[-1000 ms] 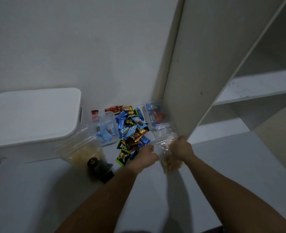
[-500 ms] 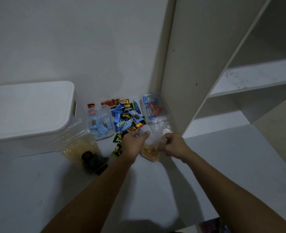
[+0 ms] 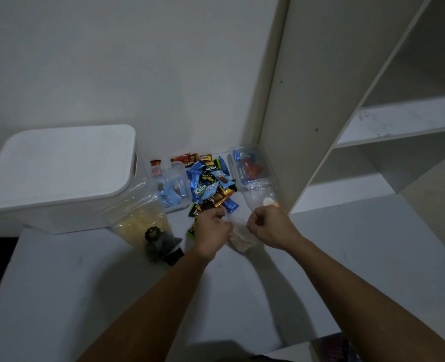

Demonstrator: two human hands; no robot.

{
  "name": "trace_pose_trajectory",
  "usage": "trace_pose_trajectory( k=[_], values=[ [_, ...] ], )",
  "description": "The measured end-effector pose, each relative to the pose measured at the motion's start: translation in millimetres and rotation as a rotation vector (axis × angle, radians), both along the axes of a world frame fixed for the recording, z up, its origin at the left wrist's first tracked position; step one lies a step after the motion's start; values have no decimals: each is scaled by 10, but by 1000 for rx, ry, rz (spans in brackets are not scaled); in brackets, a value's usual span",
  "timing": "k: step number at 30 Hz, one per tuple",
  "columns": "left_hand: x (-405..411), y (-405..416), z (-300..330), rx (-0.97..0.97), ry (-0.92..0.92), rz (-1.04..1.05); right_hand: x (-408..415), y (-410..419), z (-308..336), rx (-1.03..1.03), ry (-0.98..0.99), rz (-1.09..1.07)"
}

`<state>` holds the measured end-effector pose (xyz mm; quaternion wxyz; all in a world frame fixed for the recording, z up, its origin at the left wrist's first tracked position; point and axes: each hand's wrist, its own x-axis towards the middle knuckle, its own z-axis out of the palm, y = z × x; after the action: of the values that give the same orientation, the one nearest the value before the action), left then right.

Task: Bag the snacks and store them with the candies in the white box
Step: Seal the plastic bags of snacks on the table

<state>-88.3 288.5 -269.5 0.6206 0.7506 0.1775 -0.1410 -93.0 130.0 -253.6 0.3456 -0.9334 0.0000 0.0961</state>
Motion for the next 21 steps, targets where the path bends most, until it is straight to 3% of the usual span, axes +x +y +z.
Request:
trace_pose_trajectory(
  k=[3, 8, 12, 18, 21],
  values=[
    [-13, 38, 58, 93, -10, -48, -34, 35, 26, -128, -90, -78],
    [42, 100, 130, 17, 16, -111, -11, 26, 99, -14, -76, 36],
    [81, 209, 91, 262, -246, -191, 67, -9, 134, 5, -7, 79],
    [119, 297, 150, 365, -450, -117, 128, 4, 220, 81, -4, 125],
    [118, 345, 167, 361, -464, -124, 158, 42, 189, 39, -11, 98]
  ],
)
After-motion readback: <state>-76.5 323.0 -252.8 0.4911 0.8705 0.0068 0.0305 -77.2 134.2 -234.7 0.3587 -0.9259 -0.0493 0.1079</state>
